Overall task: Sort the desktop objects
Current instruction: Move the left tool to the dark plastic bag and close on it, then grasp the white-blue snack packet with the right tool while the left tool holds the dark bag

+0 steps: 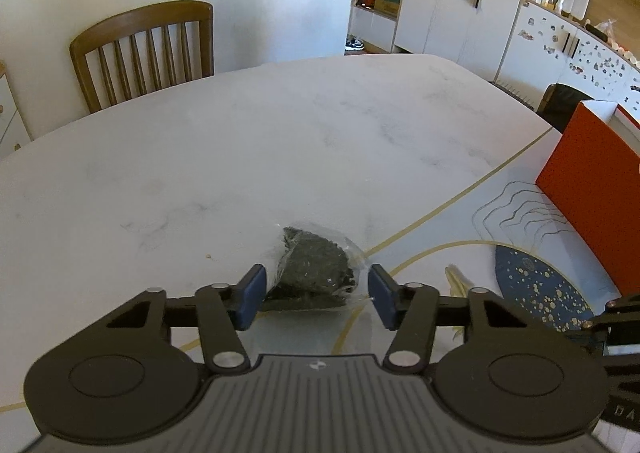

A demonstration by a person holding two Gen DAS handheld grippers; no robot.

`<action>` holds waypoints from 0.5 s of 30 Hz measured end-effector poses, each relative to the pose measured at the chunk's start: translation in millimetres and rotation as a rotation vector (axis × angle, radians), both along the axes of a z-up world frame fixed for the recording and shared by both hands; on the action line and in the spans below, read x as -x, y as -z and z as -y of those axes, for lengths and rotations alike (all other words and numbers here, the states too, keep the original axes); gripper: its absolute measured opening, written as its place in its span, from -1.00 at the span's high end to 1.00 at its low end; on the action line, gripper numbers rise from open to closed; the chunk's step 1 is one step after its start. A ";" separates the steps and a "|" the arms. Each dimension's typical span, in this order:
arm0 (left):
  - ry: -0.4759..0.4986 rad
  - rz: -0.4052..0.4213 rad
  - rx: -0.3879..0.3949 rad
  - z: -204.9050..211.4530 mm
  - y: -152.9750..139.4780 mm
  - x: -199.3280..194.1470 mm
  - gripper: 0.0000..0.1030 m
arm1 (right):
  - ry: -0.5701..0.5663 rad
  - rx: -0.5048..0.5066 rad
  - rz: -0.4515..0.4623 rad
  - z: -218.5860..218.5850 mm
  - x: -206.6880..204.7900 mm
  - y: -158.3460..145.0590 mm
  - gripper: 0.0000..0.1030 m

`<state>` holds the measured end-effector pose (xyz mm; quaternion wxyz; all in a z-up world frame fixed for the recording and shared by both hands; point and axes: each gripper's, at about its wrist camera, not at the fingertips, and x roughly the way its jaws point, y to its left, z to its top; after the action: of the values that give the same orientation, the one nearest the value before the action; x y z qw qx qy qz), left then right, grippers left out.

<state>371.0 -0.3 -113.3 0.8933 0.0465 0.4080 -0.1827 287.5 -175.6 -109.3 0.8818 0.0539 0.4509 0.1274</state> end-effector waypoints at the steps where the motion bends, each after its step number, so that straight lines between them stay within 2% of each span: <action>1: 0.002 0.004 -0.004 0.6 -0.6 1.2 0.13 | 0.001 -0.002 0.006 1.3 0.7 -1.3 0.98; 7: -0.004 0.013 -0.023 2.9 -5.6 11.0 0.32 | 0.007 0.002 0.043 8.6 5.9 -12.0 1.00; 15: 0.012 -0.005 -0.024 9.3 -18.6 36.3 0.34 | 0.072 -0.030 0.073 33.7 15.9 -30.5 1.00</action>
<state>334.7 -9.7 -94.8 0.8905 0.0593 0.4121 -0.1834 271.7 -209.3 -78.7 0.9008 0.0788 0.4141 0.1041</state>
